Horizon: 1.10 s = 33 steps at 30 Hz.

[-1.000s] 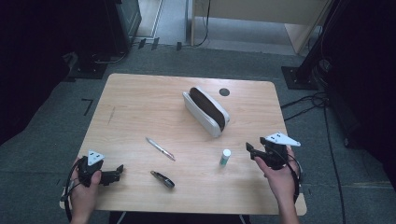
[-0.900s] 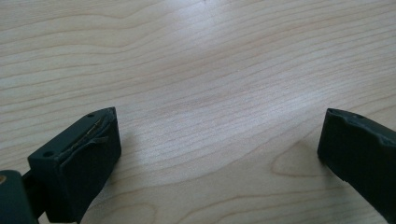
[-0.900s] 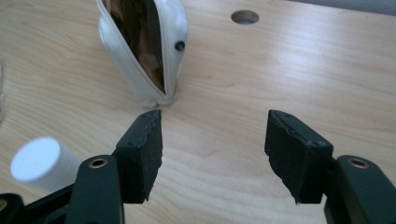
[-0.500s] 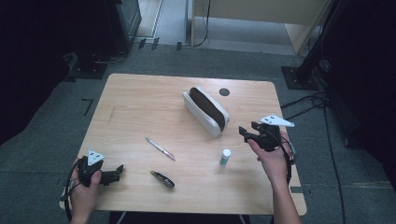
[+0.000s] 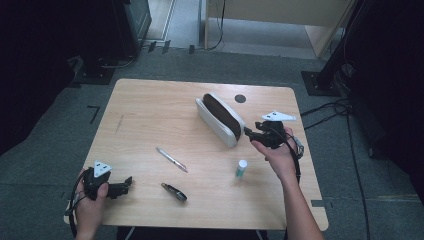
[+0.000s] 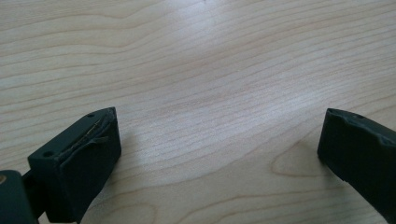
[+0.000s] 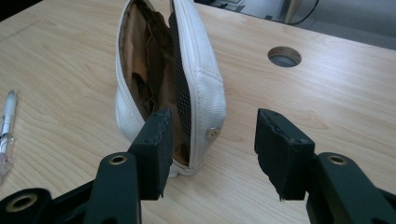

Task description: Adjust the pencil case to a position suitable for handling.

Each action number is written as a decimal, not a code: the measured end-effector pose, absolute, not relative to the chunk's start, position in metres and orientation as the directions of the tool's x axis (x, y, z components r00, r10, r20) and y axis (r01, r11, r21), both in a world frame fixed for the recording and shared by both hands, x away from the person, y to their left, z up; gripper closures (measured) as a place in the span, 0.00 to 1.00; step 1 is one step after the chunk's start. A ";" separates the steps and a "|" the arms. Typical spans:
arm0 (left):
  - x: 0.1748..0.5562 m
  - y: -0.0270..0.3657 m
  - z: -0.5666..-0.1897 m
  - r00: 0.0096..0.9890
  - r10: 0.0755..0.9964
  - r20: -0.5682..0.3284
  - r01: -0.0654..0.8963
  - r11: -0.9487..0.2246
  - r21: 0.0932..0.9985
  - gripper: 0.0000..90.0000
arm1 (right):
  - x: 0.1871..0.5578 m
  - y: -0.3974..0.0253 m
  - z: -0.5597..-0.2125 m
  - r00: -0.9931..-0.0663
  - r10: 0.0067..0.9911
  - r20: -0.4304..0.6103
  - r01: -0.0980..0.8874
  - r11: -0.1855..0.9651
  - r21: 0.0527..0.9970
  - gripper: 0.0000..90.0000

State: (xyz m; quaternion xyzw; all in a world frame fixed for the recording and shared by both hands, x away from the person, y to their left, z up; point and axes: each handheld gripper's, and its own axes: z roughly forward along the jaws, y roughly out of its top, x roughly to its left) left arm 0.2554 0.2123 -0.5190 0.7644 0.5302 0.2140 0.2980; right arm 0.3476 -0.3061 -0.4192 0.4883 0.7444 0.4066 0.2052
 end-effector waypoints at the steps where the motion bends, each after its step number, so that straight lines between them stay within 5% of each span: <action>1: 0.255 0.212 -0.519 0.346 0.938 0.011 0.683 -0.260 0.682 0.00 | 0.348 -0.306 -0.419 -0.439 0.894 0.092 0.560 0.192 0.806 0.52; 18: 0.255 0.212 -0.519 0.346 0.938 0.011 0.683 -0.260 0.682 0.00 | 0.394 -0.289 -0.449 -0.444 0.887 0.126 0.641 0.216 0.737 0.57; 24: 0.255 0.212 -0.519 0.346 0.938 0.011 0.683 -0.260 0.683 0.00 | 0.398 -0.286 -0.451 -0.457 0.880 0.132 0.643 0.224 0.732 0.83; 33: 0.255 0.212 -0.519 0.346 0.938 0.011 0.683 -0.260 0.682 0.00 | 0.389 -0.285 -0.436 -0.471 0.862 0.188 0.616 0.169 0.770 0.89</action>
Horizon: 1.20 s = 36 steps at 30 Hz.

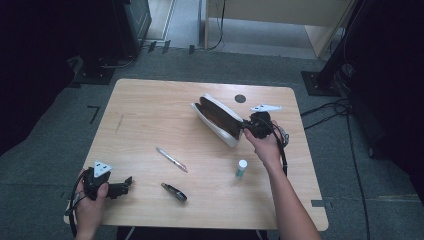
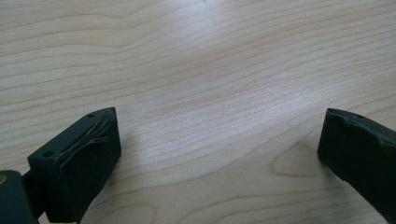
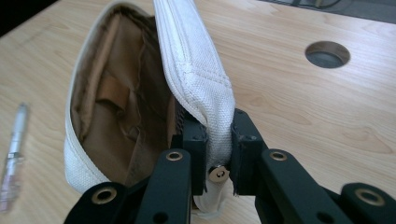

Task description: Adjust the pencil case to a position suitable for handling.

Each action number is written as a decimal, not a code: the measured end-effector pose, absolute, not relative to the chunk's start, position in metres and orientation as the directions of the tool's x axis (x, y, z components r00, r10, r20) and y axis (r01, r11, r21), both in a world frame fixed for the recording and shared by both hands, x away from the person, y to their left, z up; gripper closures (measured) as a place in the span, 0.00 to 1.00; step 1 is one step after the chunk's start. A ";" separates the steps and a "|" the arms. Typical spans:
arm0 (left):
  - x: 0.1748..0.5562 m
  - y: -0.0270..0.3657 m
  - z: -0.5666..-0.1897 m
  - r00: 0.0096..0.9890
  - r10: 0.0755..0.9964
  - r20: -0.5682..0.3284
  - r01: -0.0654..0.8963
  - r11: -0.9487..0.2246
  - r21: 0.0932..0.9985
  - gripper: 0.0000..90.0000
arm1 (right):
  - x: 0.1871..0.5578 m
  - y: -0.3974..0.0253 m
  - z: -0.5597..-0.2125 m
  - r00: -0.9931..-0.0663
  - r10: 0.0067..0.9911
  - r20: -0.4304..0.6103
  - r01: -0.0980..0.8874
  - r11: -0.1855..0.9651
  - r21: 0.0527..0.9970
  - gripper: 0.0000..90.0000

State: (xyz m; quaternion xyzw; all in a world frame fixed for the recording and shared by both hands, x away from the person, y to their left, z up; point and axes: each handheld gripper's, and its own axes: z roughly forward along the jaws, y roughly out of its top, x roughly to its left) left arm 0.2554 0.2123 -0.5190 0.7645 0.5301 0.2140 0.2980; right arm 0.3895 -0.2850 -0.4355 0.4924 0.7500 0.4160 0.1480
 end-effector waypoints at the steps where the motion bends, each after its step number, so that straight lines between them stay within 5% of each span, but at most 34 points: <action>1: 0.255 0.212 -0.519 0.347 0.938 0.012 0.683 -0.261 0.682 0.00 | 0.388 -0.285 -0.433 -0.483 0.854 0.193 0.611 0.171 0.773 0.89; 16: 0.255 0.212 -0.519 0.346 0.938 0.011 0.683 -0.260 0.683 0.00 | 0.369 -0.254 -0.404 -0.607 0.751 0.260 0.569 0.183 0.801 0.89; 36: 0.255 0.212 -0.519 0.346 0.938 0.011 0.682 -0.259 0.683 0.00 | 0.375 -0.244 -0.441 -0.629 0.709 0.317 0.640 0.242 0.729 0.87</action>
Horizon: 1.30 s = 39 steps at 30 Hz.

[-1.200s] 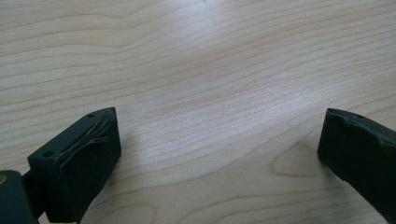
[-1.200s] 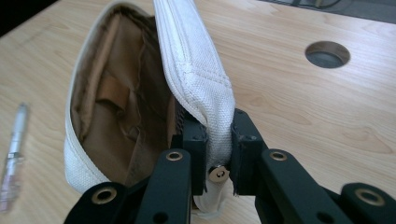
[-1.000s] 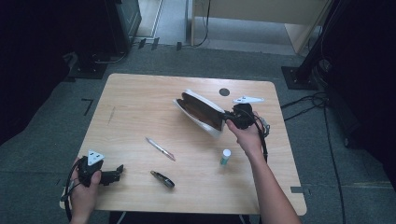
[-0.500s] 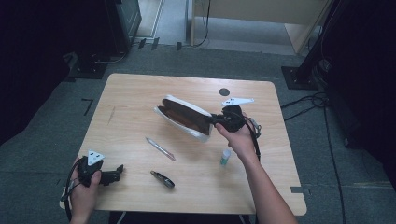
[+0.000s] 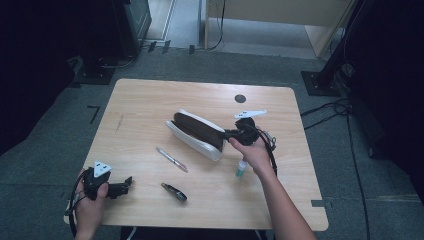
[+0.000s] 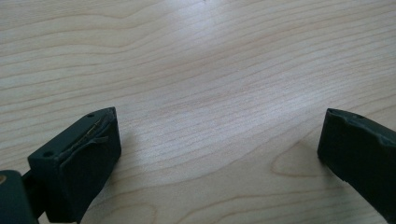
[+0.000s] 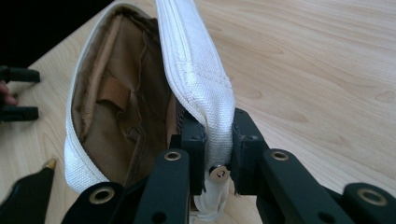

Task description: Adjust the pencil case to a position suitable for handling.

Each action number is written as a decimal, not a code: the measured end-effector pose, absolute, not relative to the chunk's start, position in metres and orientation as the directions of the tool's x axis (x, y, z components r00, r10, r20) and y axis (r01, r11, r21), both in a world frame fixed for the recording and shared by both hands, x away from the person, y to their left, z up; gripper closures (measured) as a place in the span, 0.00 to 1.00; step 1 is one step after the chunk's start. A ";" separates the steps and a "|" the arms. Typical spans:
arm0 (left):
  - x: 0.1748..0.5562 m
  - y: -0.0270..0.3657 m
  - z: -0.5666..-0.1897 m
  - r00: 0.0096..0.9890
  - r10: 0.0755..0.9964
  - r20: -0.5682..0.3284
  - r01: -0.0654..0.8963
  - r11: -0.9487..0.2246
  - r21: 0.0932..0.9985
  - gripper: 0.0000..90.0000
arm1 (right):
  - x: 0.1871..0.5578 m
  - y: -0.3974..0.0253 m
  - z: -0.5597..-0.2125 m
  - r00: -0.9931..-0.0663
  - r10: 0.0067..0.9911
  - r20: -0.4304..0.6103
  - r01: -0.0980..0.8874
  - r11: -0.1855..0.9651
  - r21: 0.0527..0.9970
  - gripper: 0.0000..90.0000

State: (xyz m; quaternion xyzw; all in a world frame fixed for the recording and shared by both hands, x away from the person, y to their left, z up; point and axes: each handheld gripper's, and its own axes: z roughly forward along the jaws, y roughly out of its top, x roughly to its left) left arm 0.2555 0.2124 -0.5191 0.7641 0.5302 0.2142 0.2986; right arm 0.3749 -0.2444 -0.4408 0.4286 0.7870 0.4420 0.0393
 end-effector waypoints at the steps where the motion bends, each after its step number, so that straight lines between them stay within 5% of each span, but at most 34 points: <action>1: 0.255 0.212 -0.519 0.346 0.938 0.011 0.683 -0.260 0.683 0.00 | 0.375 -0.245 -0.442 -0.633 0.708 0.313 0.637 0.248 0.730 0.86; 26: 0.257 0.212 -0.519 0.352 0.936 0.011 0.681 -0.263 0.684 0.00 | 0.343 -0.269 -0.419 -0.604 0.758 0.248 0.575 0.199 0.794 0.36; 39: 0.257 0.212 -0.519 0.352 0.936 0.011 0.681 -0.264 0.683 0.00 | 0.303 -0.299 -0.414 -0.548 0.795 0.260 0.561 0.119 0.819 0.33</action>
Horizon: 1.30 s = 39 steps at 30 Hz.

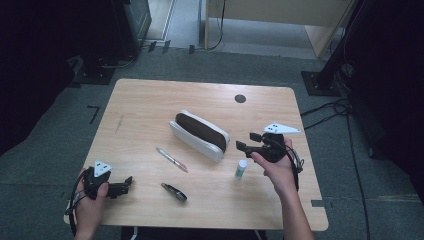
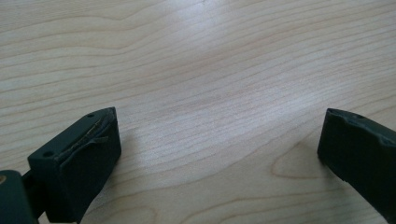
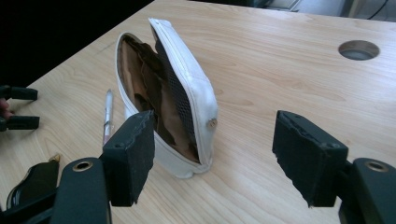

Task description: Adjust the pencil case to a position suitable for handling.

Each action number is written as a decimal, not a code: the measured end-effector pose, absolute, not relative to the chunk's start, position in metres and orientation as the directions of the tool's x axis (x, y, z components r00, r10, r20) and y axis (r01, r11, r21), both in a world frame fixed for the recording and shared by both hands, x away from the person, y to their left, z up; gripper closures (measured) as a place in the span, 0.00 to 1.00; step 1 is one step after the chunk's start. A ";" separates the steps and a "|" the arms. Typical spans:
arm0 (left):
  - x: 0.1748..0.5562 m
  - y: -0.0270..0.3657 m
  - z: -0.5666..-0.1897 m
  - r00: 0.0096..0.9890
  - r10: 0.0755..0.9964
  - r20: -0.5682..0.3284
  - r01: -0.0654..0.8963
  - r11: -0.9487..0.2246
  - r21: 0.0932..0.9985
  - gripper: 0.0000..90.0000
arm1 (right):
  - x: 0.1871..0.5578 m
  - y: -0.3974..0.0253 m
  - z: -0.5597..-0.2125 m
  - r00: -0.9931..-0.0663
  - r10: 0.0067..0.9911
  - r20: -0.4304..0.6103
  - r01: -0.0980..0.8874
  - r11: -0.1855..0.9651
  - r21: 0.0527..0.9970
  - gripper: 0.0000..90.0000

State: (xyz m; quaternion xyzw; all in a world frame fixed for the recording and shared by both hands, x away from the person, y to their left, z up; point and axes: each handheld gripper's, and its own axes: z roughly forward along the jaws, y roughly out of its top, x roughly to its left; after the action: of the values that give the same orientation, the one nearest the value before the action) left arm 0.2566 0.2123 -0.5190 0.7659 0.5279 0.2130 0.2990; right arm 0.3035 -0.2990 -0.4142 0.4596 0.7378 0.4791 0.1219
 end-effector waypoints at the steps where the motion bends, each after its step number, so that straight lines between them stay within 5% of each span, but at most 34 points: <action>1: 0.257 0.212 -0.519 0.352 0.936 0.011 0.681 -0.264 0.683 0.00 | 0.302 -0.301 -0.414 -0.547 0.796 0.259 0.560 0.117 0.820 0.33; 39: 0.257 0.212 -0.519 0.352 0.936 0.011 0.682 -0.265 0.682 0.00 | 0.235 -0.319 -0.444 -0.534 0.809 0.247 0.524 0.087 0.847 0.32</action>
State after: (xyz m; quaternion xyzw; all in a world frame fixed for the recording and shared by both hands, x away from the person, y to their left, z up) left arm 0.2565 0.2123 -0.5189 0.7662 0.5277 0.2129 0.2985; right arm 0.2350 -0.3191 -0.4436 0.4609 0.7229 0.4942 0.1440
